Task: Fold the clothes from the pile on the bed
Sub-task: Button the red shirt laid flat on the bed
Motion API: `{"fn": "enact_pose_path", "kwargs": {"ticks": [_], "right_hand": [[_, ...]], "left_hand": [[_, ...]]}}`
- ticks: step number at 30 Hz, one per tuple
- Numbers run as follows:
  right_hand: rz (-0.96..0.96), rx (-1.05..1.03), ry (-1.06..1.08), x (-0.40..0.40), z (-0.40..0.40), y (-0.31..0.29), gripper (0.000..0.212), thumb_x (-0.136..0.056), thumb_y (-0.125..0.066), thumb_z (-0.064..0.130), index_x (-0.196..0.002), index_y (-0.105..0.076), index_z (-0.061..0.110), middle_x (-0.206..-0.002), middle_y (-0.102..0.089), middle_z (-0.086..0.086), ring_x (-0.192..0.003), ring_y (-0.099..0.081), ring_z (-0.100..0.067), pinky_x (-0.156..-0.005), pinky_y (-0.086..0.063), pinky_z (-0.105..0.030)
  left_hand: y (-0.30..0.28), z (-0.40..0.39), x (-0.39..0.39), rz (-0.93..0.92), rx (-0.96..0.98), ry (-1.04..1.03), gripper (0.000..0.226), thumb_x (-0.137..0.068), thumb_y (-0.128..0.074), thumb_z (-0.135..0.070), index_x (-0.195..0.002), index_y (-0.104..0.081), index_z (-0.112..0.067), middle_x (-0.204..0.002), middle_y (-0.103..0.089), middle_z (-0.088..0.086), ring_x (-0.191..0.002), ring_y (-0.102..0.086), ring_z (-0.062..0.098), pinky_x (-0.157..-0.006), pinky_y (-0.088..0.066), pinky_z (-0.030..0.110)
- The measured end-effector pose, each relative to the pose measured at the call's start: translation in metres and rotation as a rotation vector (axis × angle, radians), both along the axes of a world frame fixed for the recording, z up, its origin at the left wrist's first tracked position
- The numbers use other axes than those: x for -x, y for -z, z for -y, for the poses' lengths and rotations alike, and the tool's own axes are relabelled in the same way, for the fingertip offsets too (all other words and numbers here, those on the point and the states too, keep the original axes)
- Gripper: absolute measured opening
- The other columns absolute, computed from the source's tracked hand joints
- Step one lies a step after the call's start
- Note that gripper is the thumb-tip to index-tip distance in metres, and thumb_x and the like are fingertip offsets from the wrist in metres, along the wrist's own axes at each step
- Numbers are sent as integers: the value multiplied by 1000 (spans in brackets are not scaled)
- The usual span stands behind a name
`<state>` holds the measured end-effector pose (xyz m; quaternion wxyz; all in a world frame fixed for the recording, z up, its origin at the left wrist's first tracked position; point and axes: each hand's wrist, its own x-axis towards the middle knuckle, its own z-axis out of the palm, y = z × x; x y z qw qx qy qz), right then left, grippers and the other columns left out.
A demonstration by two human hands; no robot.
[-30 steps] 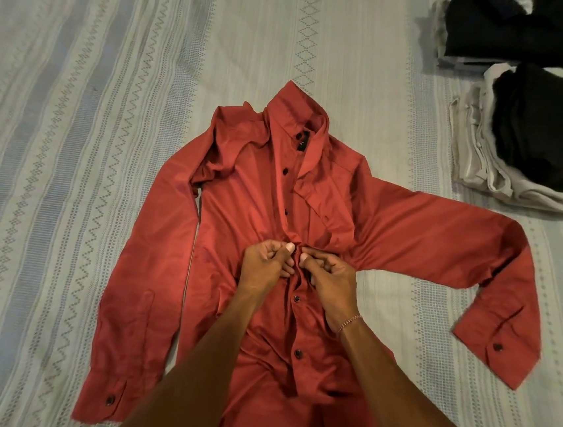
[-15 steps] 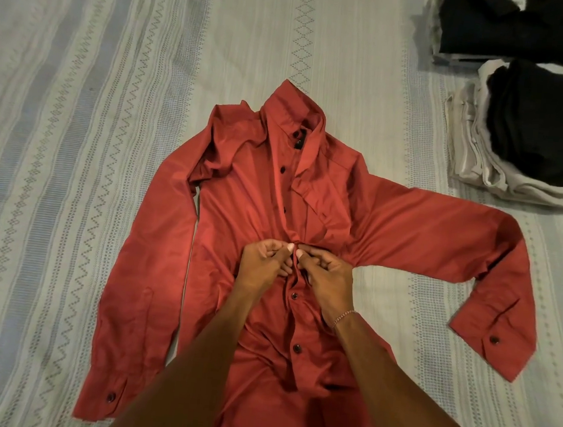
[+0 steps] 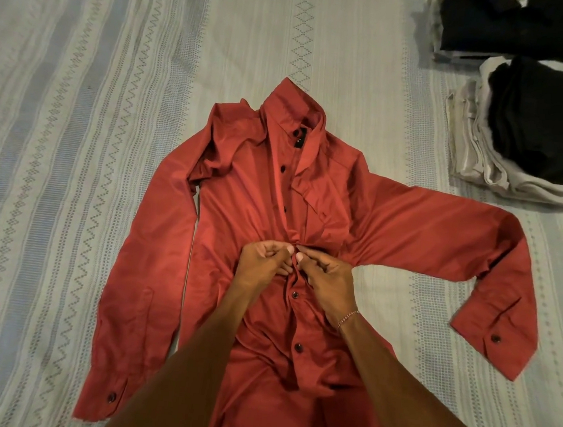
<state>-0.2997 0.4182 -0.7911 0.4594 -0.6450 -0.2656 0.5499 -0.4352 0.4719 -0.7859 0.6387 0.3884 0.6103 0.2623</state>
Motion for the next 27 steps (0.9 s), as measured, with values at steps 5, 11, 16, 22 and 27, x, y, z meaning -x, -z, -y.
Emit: {"fn": "enact_pose_path", "kwargs": {"ticks": [5, 11, 16, 22, 27], "right_hand": [[-5, 4, -10, 1, -3, 0, 18, -88, -75, 5, -102, -75, 17, -63, -61, 13, -60, -55, 1, -63, -49, -14], [78, -39, -13, 6, -3, 4, 16, -88, -77, 8, -101, -76, 17, -66, -60, 0, -61, -53, -11, -61, -49, -18], [55, -47, -53, 3, -2, 5, 19, -86, -80, 15, -104, -78, 22, -67, -61, -2, -64, -53, -15, -66, -49, -23], [63, -67, -55, 3, 4, -1, 22, -89, -75, 12, -110, -78, 14, -75, -72, 10, -65, -60, 2, -69, -48, -13], [237, -42, -112, 6, 17, -13, 15, -95, -69, 32, -107, -77, 31, -71, -71, 5, -58, -60, -6, -62, -54, -28]], "left_hand": [[-3, -5, 1, -10, 52, 46, 12, -98, -62, -8, -91, -69, 0, -59, -59, 1, -45, -54, 7, -49, -46, 19], [-6, -10, 5, 54, 136, 114, 20, -100, -59, -12, -81, -65, -9, -55, -52, -3, -43, -43, 7, -45, -38, 20], [-6, -11, 7, 58, 155, 142, 21, -103, -55, -14, -84, -63, -9, -53, -47, -4, -43, -42, 7, -44, -38, 20], [-6, -6, 5, -15, 85, 164, 22, -100, -56, -6, -78, -62, -7, -50, -51, -2, -40, -47, 9, -44, -40, 21], [-14, 11, 2, -103, 23, 121, 23, -97, -61, -6, -75, -67, -9, -44, -57, 0, -36, -49, 8, -40, -41, 21]]}}
